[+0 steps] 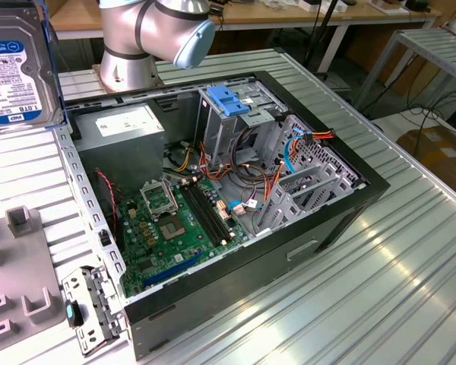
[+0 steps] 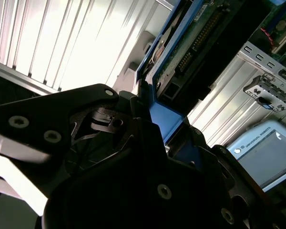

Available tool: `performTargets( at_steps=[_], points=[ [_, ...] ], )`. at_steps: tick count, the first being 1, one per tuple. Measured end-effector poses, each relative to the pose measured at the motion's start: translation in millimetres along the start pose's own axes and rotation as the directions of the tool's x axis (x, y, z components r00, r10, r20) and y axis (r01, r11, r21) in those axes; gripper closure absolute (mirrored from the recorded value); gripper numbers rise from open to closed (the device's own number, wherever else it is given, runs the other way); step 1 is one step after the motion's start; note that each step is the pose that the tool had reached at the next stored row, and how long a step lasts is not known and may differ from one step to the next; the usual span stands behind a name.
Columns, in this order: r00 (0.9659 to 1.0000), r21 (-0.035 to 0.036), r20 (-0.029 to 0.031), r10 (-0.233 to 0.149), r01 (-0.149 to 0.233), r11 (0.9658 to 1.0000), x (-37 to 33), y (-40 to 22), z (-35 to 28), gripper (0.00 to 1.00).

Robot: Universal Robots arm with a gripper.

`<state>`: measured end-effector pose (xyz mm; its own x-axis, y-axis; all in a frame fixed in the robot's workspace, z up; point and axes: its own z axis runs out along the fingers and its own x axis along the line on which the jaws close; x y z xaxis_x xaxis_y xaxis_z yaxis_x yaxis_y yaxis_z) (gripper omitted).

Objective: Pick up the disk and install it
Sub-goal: 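Pick up the disk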

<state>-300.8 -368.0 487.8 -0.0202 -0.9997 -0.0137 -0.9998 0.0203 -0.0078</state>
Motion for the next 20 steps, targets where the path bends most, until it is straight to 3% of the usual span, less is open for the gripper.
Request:
performTargets(
  at_steps=[20],
  points=[
    [1.0,0.0001,0.0,0.0,0.0,1.0,-0.5,-26.2,0.8,0.63]
  ],
)
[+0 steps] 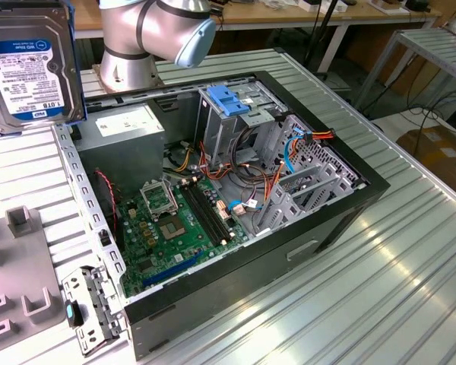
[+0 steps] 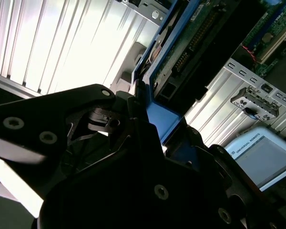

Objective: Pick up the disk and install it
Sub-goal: 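Pick up the disk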

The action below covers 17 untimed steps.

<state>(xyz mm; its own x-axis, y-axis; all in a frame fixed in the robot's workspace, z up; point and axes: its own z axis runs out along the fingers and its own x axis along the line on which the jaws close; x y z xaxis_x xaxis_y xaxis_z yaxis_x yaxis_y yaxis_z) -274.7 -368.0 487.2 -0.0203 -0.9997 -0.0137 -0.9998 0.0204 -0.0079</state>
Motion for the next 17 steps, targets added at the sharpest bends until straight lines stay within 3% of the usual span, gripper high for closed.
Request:
performTargets(
  at_steps=[17],
  points=[
    [1.0,-0.0001,-0.0001,0.0,0.0,1.0,-0.4,-20.8,0.8,0.63]
  ],
)
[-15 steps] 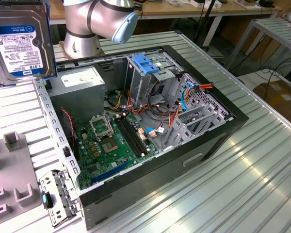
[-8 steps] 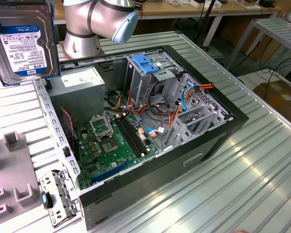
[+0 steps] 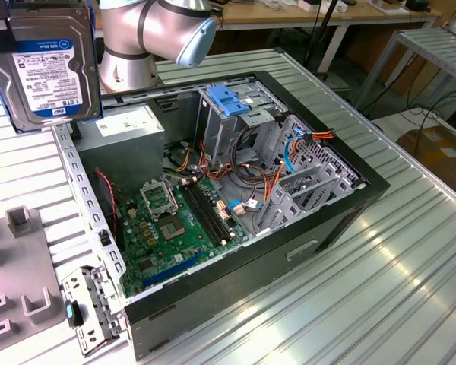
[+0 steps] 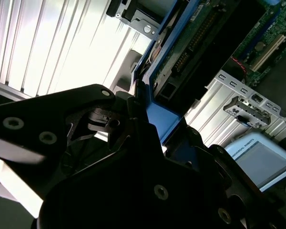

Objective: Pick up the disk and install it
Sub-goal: 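Pick up the disk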

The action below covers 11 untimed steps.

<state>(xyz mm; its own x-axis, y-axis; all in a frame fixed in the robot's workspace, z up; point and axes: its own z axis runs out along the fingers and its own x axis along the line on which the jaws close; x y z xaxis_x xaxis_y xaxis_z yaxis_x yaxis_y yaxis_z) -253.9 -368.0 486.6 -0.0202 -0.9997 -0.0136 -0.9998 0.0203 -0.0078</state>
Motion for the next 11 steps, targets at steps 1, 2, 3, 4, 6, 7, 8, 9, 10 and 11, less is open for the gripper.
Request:
performTargets(
  at_steps=[1,2,3,4,6,7,8,9,10,11],
  points=[
    [1.0,0.0001,0.0001,0.0,0.0,1.0,0.0,-1.7,0.1,0.63],
    [1.0,0.0,0.0,0.0,0.0,1.0,-0.1,-3.2,0.2,0.63],
    [1.0,0.0,0.0,0.0,0.0,1.0,-0.1,-4.6,0.3,0.63],
    [1.0,0.0002,0.0001,0.0,0.0,1.0,-0.1,-5.4,0.5,0.63],
    [1.0,0.0001,0.0001,0.0,0.0,1.0,0.0,-7.4,0.7,0.63],
    [1.0,0.0001,0.0001,0.0,0.0,1.0,0.2,-7.7,0.8,0.63],
    [1.0,0.0001,0.0001,0.0,0.0,1.0,0.5,-8.0,0.8,0.63],
    [1.0,0.0,0.0001,0.0,0.0,1.0,1.1,-8.2,0.9,0.63],
    [1.0,0.0001,0.0,0.0,0.0,1.0,1.9,-8.4,1.0,0.63],
    [1.0,0.0001,0.0001,0.0,0.0,1.0,3.1,-8.5,1.1,0.63]
  ],
)
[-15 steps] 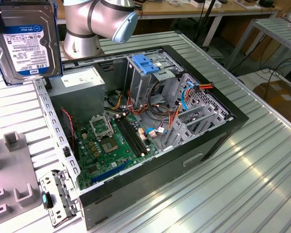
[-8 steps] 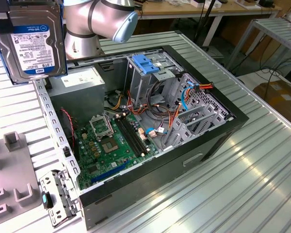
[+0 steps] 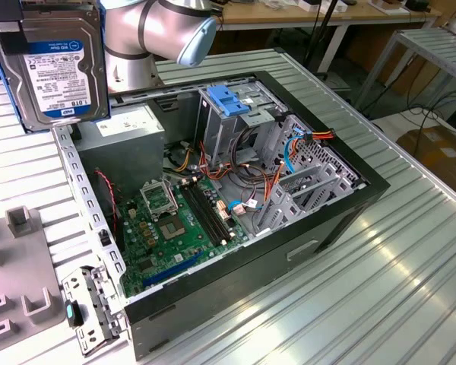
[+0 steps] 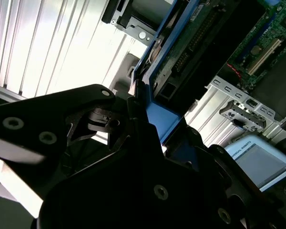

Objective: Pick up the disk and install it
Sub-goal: 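Pick up the disk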

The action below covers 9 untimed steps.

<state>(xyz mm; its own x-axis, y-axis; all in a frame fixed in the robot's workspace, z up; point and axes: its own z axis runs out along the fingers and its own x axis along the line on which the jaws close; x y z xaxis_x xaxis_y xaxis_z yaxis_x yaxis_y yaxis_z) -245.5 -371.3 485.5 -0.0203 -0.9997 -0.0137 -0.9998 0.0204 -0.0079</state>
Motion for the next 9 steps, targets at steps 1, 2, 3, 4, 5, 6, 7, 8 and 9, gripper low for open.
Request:
performTargets(
  at_steps=[1,2,3,4,5,6,7,8,9],
  points=[
    [1.0,0.0,0.0,0.0,0.0,1.0,1.5,-0.1,0.1,0.63],
    [1.0,-0.0001,-0.0001,0.0,0.0,1.0,3.1,-0.2,0.2,0.63],
    [1.0,-0.0001,-0.0001,0.0,0.0,1.0,4.8,-0.2,0.3,0.63],
    [1.0,-0.0001,-0.0001,0.0,0.0,1.0,6.4,-0.6,0.4,0.63],
    [1.0,0.0001,0.0001,0.0,0.0,1.0,8.1,-2.3,0.8,0.63],
    [1.0,0.0001,0.0001,0.0,0.0,1.0,9.0,-4.1,0.9,0.63],
    [1.0,0.0,-0.0004,0.0,0.0,1.0,9.9,-8.7,1.1,0.63],
    [1.0,-0.0001,-0.0006,0.0,0.0,1.0,10.0,-11.9,1.2,0.63],
    [1.0,0.0,-0.0006,0.0,0.0,1.0,10.0,-15.2,1.3,0.63]
  ],
)
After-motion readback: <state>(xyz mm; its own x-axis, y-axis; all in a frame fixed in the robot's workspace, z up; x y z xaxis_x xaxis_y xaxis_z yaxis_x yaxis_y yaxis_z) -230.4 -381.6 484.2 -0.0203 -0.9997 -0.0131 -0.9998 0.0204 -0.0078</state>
